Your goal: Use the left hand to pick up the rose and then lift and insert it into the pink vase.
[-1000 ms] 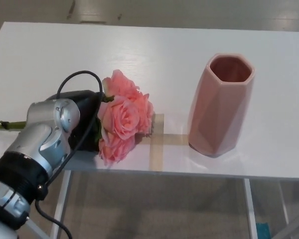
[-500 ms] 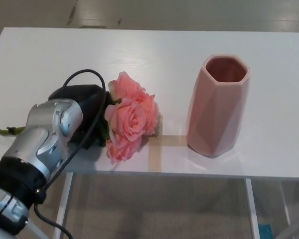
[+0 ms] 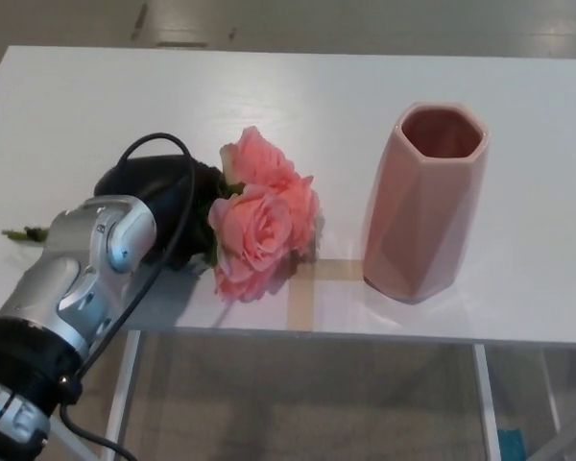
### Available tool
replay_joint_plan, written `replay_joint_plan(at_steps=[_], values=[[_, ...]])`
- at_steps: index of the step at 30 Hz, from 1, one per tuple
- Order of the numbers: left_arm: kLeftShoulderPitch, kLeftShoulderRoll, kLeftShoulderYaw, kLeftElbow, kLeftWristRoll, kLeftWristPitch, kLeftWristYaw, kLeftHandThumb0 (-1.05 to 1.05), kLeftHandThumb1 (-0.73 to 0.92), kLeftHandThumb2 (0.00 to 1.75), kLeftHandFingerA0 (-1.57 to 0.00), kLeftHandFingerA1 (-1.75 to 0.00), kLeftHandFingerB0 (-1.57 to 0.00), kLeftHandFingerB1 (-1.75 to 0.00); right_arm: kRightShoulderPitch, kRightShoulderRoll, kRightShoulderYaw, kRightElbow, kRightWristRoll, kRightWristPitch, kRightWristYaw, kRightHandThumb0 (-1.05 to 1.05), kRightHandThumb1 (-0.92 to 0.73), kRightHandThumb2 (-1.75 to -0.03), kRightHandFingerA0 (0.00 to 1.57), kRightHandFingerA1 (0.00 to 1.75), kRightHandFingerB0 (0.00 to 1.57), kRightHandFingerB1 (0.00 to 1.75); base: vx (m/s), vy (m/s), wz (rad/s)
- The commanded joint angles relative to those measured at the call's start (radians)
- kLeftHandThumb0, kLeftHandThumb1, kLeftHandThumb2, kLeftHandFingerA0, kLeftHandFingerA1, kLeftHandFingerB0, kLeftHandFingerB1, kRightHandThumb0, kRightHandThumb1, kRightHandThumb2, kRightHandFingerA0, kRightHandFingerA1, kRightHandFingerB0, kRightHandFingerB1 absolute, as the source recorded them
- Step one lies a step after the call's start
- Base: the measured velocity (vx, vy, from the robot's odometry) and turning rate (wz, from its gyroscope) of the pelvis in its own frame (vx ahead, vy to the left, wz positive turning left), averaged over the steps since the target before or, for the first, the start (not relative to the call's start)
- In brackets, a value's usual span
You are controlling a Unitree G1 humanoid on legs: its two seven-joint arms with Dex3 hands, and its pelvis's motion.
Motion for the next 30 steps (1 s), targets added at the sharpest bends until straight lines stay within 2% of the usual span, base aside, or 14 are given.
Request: replay_joint_plan(at_steps=[1, 4, 5, 10, 11, 12, 13, 15, 22, 24, 30], values=[[0.013, 0.024, 0.015, -0.005, 0.062, -0.161, 0.274, -0.21, 0.71, 0.62, -0.72, -1.54, -0.78, -0.49, 0.008, -0.01, 0.005, 0.006, -0.002, 0.001, 0.001, -0.26, -0.64, -0.58, 0.74, 0.45, 0.61, 0.41, 0.0, 0.0, 0.0], [0.01, 0.029, 0.007, 0.002, 0.097, -0.212, 0.39, -0.23, 0.68, 0.61, -0.74, -1.57, -0.79, -0.49, 0.012, -0.012, 0.004, 0.006, 0.001, -0.001, 0.008, -0.27, -0.63, -0.59, 0.74, 0.45, 0.61, 0.41, 0.0, 0.0, 0.0], [0.003, 0.03, 0.006, 0.006, 0.108, -0.242, 0.447, -0.31, 0.6, 0.65, -0.8, -1.49, -0.79, -0.54, 0.012, -0.012, 0.002, 0.006, 0.003, -0.001, 0.01, -0.27, -0.63, -0.59, 0.74, 0.45, 0.61, 0.41, 0.0, 0.0, 0.0], [-0.008, 0.016, 0.035, -0.022, 0.073, -0.278, 0.466, -0.32, 0.58, 0.65, -0.87, -1.54, -0.82, -0.58, 0.008, -0.011, -0.004, 0.005, 0.009, 0.001, 0.013, -0.27, -0.63, -0.59, 0.74, 0.45, 0.6, 0.41, 0.0, 0.0, 0.0], [-0.014, -0.003, 0.063, -0.028, 0.028, -0.286, 0.442, -0.19, 0.68, 0.61, -0.79, -1.61, -0.86, -0.75, 0.007, -0.012, -0.003, 0.005, 0.008, 0.001, 0.015, -0.27, -0.63, -0.59, 0.74, 0.45, 0.6, 0.41, 0.0, 0.0, 0.0], [-0.02, -0.016, 0.085, -0.034, -0.008, -0.288, 0.418, -0.18, 0.69, 0.61, -0.79, -1.61, -0.83, -0.83, 0.006, -0.012, -0.002, 0.005, 0.007, -0.001, 0.016, -0.27, -0.63, -0.59, 0.74, 0.45, 0.6, 0.41, 0.0, 0.0, 0.0], [-0.025, -0.024, 0.103, -0.04, -0.033, -0.286, 0.397, -0.18, 0.69, 0.61, -0.79, -1.61, -0.83, -0.83, 0.004, -0.012, -0.001, 0.005, 0.006, -0.002, 0.016, -0.27, -0.63, -0.59, 0.74, 0.45, 0.6, 0.41, 0.0, 0.0, 0.0], [-0.036, -0.049, 0.142, -0.035, -0.081, -0.299, 0.376, -0.17, 0.72, 0.62, -0.77, -1.6, -0.77, -0.95, 0.003, -0.012, -0.002, 0.005, 0.007, -0.003, 0.014, -0.26, -0.64, -0.59, 0.74, 0.45, 0.61, 0.41, 0.0, 0.0, 0.0], [-0.074, -0.15, 0.287, -0.078, -0.232, -0.29, 0.271, -0.18, 0.79, 0.65, -0.76, -1.5, -0.78, -0.9, 0.002, -0.017, 0.007, 0.008, -0.002, 0.005, 0.016, -0.26, -0.64, -0.58, 0.73, 0.44, 0.61, 0.41, 0.0, 0.0, 0.0], [-0.1, -0.192, 0.338, -0.123, -0.304, -0.234, 0.225, -0.17, 0.81, 0.65, -0.78, -1.41, -0.79, -0.88, 0.003, -0.018, 0.012, 0.007, -0.005, 0.005, 0.014, -0.26, -0.64, -0.58, 0.73, 0.44, 0.61, 0.41, 0.0, 0.0, 0.0], [-0.14, -0.267, 0.424, -0.217, -0.417, -0.109, 0.14, -0.16, 0.82, 0.65, -0.82, -1.34, -0.81, -0.81, 0.006, -0.016, 0.008, 0.007, 0.001, 0.002, 0.016, -0.26, -0.64, -0.58, 0.73, 0.44, 0.61, 0.41, 0.0, 0.0, 0.0]])
